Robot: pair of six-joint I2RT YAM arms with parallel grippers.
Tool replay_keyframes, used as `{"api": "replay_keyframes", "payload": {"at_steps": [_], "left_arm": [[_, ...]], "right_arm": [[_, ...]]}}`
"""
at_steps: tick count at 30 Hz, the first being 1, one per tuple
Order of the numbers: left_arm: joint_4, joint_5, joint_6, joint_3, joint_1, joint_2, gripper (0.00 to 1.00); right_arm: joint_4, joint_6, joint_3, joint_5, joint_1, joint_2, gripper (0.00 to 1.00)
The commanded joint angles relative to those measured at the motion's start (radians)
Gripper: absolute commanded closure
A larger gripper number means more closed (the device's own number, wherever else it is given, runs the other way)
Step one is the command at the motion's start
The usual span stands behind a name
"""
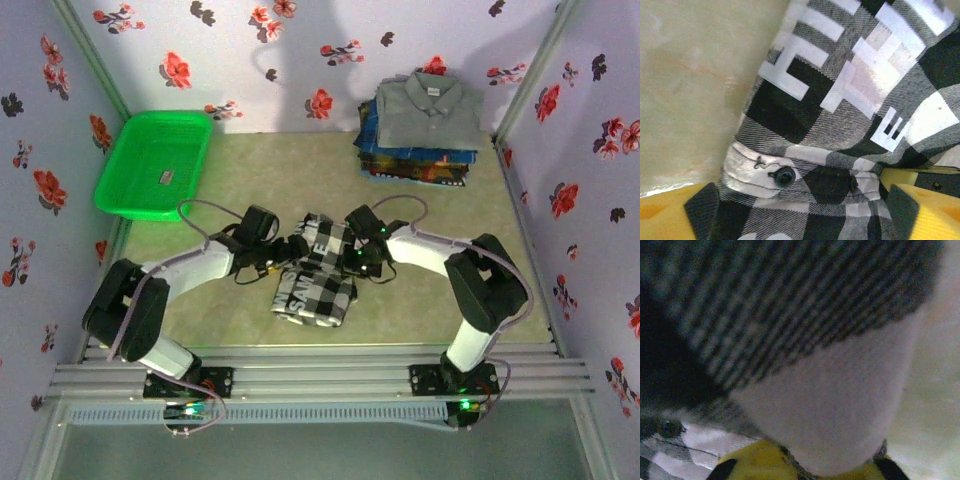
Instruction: Fold and stack the long sleeve shirts
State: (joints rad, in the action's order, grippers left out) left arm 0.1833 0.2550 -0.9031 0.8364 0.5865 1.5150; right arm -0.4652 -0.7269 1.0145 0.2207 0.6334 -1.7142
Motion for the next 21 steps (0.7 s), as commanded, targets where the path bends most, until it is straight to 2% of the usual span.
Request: {"api": "replay_keyframes", "payload": {"at_steps": [1,7,11,14,17,21], "left_arm": [[0.034,-0.042,0.069,0.003,-0.038,-0.108,0.04],[0.138,-0.06,0.147,0.017,-0.148,-0.308,0.0],[0.276,-0.06,0.206,0.067,-0.239,-0.435,0.0],[0.374,-0.054,0.248,0.102,-0.295,-0.51,0.0],[0.443,-0.046,0.269,0.116,-0.33,-0.563,0.0],[0.477,-0.04,0.269,0.101,-0.349,-0.6,0.0]], "right_arm": [[-0.23,0.074,0.107,-0.203,0.002,0.061,0.98],[-0.612,0.283,0.296,-0.493,-0.008,0.164,1.0],[-0.886,0.391,0.466,-0.793,-0.006,0.2,1.0],[-1.028,0.45,0.582,-0.998,0.025,0.172,1.0],[-1.09,0.483,0.625,-1.026,0.061,0.088,1.0],[-1.029,0.498,0.572,-0.967,0.132,-0.084,1.0]]}}
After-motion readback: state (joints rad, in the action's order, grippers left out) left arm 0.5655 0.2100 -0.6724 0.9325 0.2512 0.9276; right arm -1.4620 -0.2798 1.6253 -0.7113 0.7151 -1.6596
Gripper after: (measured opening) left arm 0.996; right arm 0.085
